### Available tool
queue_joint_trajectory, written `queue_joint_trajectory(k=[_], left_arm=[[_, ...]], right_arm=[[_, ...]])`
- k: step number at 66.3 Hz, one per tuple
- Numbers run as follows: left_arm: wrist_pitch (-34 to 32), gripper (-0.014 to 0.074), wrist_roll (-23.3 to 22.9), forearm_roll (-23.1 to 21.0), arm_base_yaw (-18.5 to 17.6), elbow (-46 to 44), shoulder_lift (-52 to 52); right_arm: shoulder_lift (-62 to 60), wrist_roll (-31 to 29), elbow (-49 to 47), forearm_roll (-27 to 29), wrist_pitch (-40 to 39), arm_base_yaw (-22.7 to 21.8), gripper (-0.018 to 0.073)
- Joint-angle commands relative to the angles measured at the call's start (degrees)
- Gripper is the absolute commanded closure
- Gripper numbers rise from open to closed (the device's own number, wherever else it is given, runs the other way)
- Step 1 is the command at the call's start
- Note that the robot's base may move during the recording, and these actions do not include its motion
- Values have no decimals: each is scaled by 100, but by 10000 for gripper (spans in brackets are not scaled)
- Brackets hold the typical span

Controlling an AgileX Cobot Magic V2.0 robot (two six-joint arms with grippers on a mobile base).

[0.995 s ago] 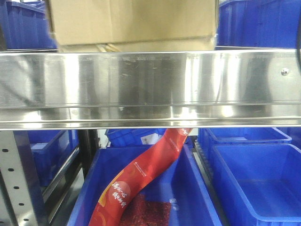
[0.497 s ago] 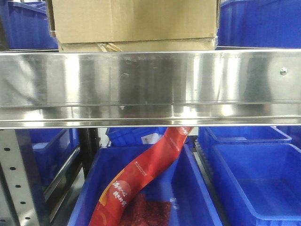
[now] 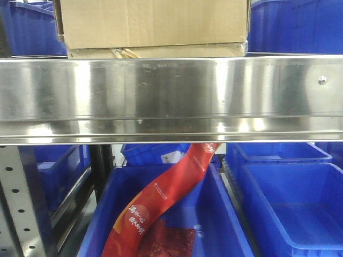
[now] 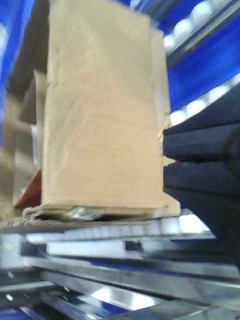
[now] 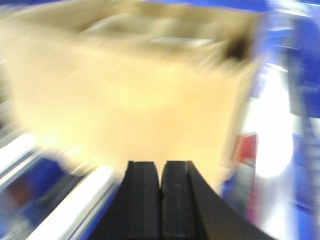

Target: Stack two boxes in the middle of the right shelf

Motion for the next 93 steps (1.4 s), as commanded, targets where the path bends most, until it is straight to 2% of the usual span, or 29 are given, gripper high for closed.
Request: queue_joint_trajectory(k=[1, 11, 21, 30, 41, 50, 60, 65, 69, 71, 76, 79, 82, 87, 90, 93], left_arm=[[-532, 687, 11, 28, -12, 566, -457], [-868, 687, 11, 28, -12, 1584, -1363], [-870, 687, 11, 28, -12, 2089, -2321], [-858, 687, 11, 28, -12, 2149, -2998], [-859, 687, 11, 28, -12, 2149, -3509], [-870, 687, 11, 28, -12, 2149, -3690], [-893, 687, 11, 28, -12, 2149, -3698], [-904, 687, 11, 28, -12, 2149, -3698], [-916, 687, 11, 28, -12, 2149, -3698], [-916, 687, 11, 28, -12, 2149, -3698], [-916, 687, 11, 28, -12, 2149, -3698], [-916, 687, 11, 28, -12, 2149, -3698], [-916, 687, 11, 28, -12, 2149, -3698], [-916, 687, 11, 28, -12, 2149, -3698], [-916, 687, 11, 28, -12, 2149, -3698], [-916, 687, 11, 28, -12, 2149, -3698]], right_arm=[[-421, 19, 655, -56, -619, -20, 728], [-1274, 45, 1618, -56, -830, -176, 728], [-2345, 45, 2077, -56, -743, -186, 728], [-3141, 45, 2102, -56, -678, -186, 728], [-3867, 45, 2102, -56, -985, -186, 728], [-4206, 45, 2102, -56, -1281, -186, 728], [-4391, 45, 2102, -56, -1221, -186, 728], [-4554, 45, 2237, 85, -1134, -186, 728], [-4733, -23, 2484, 573, -1218, -186, 728], [-4839, -230, 2686, 921, -1218, -191, 728], [-5026, -862, 3153, 1116, -1325, -281, 728], [-5112, -1466, 3405, 1442, -1489, -369, 728], [-5151, -2424, 3619, 1936, -1731, -497, 728], [-5193, -3993, 3974, 2881, -2082, -843, 728], [-5193, -4599, 4172, 3415, -2277, -1201, 728], [-5193, -4708, 4359, 3447, -2332, -1570, 728]])
